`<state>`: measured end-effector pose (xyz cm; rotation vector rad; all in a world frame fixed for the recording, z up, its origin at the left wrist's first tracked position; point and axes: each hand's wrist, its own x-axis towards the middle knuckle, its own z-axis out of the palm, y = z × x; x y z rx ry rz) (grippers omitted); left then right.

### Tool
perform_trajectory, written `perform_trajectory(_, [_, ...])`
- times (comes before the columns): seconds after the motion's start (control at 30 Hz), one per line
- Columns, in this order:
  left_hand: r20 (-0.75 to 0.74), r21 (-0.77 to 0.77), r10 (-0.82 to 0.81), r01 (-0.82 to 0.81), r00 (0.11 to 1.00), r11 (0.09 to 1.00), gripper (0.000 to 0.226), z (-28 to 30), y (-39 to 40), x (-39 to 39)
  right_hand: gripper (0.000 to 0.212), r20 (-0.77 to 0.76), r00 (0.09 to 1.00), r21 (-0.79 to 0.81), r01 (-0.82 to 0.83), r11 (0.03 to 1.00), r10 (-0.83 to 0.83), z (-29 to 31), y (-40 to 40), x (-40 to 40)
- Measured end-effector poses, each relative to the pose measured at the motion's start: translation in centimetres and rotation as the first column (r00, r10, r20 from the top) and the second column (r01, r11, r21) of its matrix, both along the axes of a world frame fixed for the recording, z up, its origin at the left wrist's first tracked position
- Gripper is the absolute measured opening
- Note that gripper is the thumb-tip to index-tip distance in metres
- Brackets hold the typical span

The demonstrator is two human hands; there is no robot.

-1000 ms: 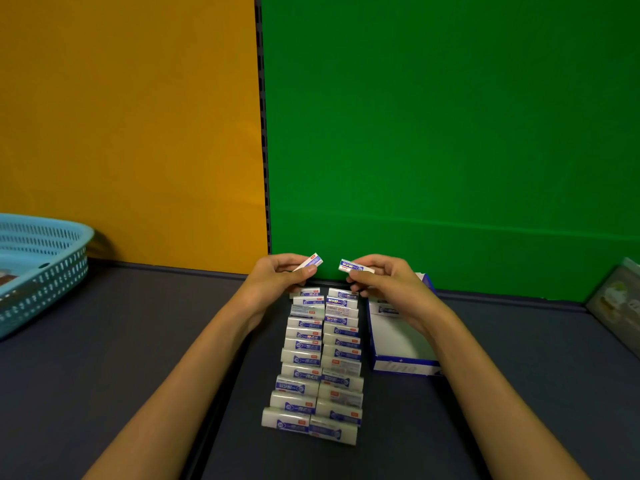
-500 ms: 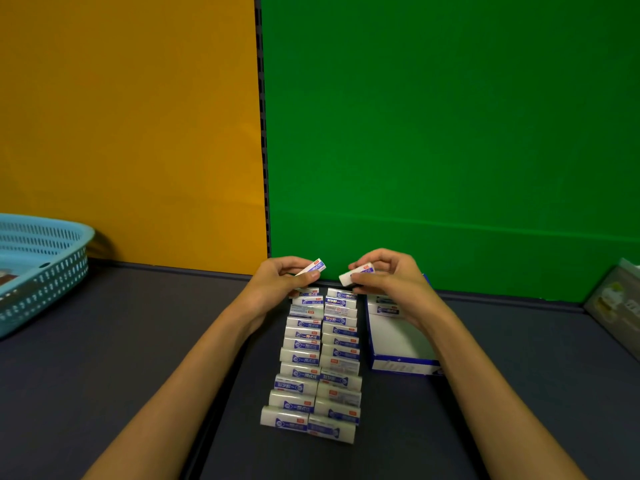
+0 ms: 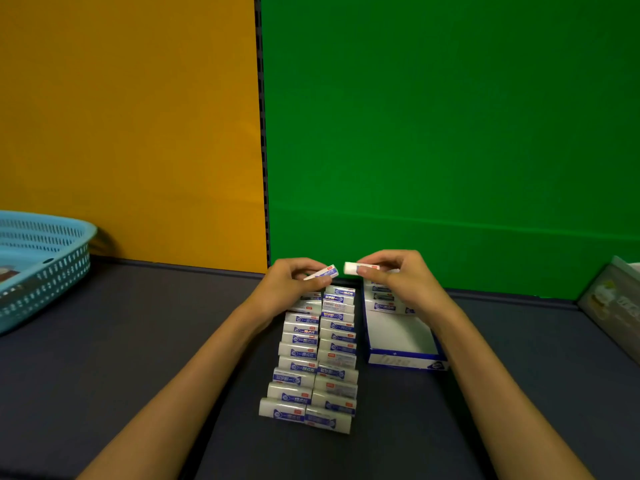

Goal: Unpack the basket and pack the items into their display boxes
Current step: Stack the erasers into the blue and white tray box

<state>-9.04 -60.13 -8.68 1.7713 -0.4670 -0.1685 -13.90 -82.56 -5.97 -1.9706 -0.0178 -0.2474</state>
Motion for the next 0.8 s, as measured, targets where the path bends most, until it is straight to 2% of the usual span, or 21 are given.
perform_trajectory(0.1, [0.124,0.09,-0.041,0.03,0.991,0.996,0.023,0.5,-1.3,-0.5,0.006,0.021,0.999,-0.167,0.052,0.984,-0.05,-0.1,-2.3,-1.2])
perform_trajectory(0.3, [0.353,0.328,-0.118,-0.004,0.928,0.945,0.021,2.5,-5.3,-1.6,0.008,0.025,0.994,-0.375,0.104,0.921,-0.102,0.1,-6.2,-3.3])
perform_trajectory(0.43, [0.459,0.484,-0.172,-0.083,0.872,0.871,0.021,2.9,-7.6,-2.0,0.013,-0.021,0.998,-0.515,0.036,0.856,-0.055,-0.3,-6.9,-4.0])
perform_trajectory(0.53, [0.513,0.602,-0.229,-0.156,0.827,0.783,0.022,2.9,-9.0,-2.4,0.02,-0.002,1.0,-0.634,0.013,0.774,-0.019,-0.9,-6.7,-4.2])
perform_trajectory(0.6, [0.54,0.657,-0.259,-0.208,0.801,0.724,0.024,2.8,-9.7,-2.8,0.016,0.006,1.0,-0.71,0.016,0.704,-0.017,-1.2,-6.4,-4.2])
perform_trajectory(0.8, [0.485,0.736,-0.305,-0.194,0.819,0.648,0.025,2.3,-10.9,-3.6,0.011,-0.04,0.998,-0.772,0.003,0.636,-0.054,-1.8,-6.3,-4.2])
